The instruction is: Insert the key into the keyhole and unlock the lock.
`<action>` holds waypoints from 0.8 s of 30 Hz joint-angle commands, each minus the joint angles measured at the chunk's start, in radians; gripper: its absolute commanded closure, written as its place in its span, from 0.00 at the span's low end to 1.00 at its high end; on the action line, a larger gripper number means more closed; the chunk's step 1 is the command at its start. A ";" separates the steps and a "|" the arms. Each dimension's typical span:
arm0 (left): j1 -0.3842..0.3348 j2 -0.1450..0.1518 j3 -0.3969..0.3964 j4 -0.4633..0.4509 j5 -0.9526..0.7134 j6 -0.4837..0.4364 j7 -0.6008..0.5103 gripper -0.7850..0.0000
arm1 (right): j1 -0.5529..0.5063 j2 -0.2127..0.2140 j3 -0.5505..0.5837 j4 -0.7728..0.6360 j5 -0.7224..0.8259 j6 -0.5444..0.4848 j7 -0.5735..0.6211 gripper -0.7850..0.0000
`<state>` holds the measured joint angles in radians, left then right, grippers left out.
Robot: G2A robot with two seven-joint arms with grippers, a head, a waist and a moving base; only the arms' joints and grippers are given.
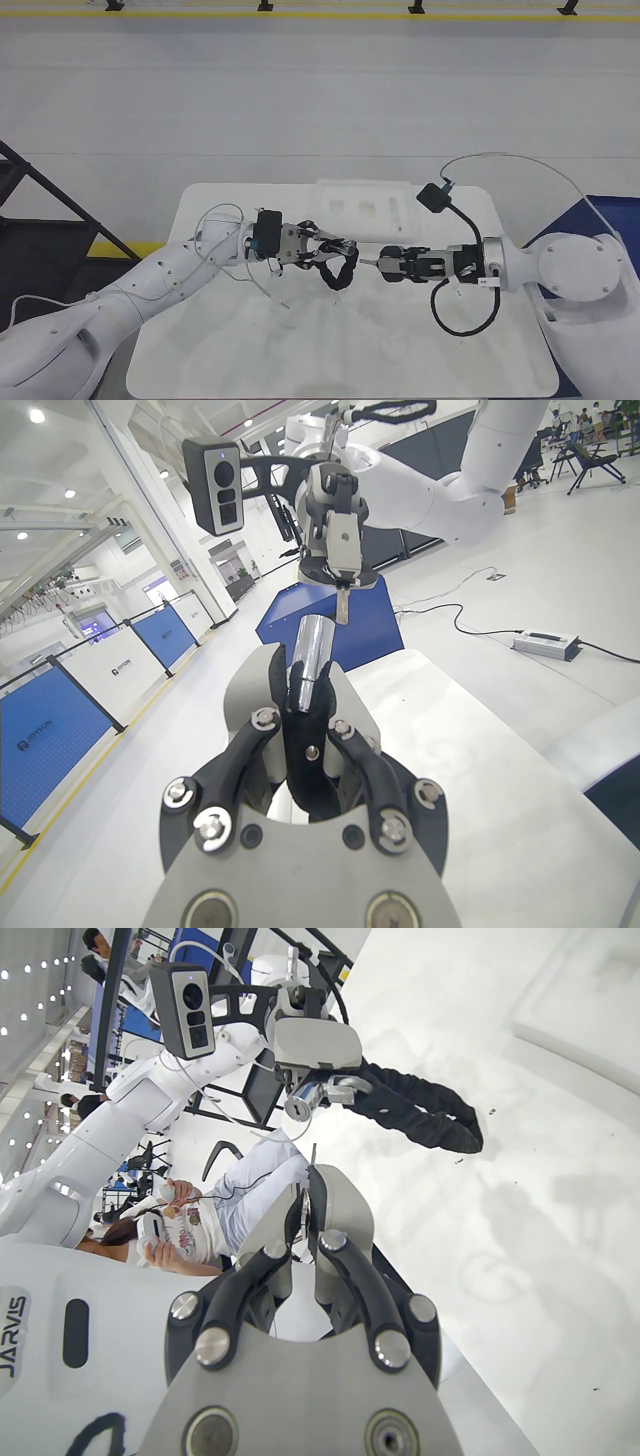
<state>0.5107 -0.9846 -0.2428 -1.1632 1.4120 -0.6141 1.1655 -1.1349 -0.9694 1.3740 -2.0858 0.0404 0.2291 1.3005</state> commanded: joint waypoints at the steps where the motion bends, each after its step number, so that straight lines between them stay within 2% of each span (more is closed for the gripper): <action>1: 0.001 -0.014 -0.002 0.018 0.012 -0.003 0.006 1.00 | -0.011 0.003 0.003 -0.028 -0.022 0.012 -0.008 1.00; 9: 0.006 -0.060 -0.009 0.074 0.046 -0.019 0.022 1.00 | -0.038 0.015 -0.006 -0.082 -0.130 0.017 -0.042 1.00; 24: 0.004 -0.083 0.003 0.092 0.062 -0.044 -0.004 1.00 | -0.024 0.025 -0.037 -0.079 -0.188 -0.024 -0.058 1.00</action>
<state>0.5143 -1.0673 -0.2409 -1.0716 1.4753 -0.6572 1.1629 -1.1590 -0.9452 1.3367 -2.1626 -0.1445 0.2095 1.2401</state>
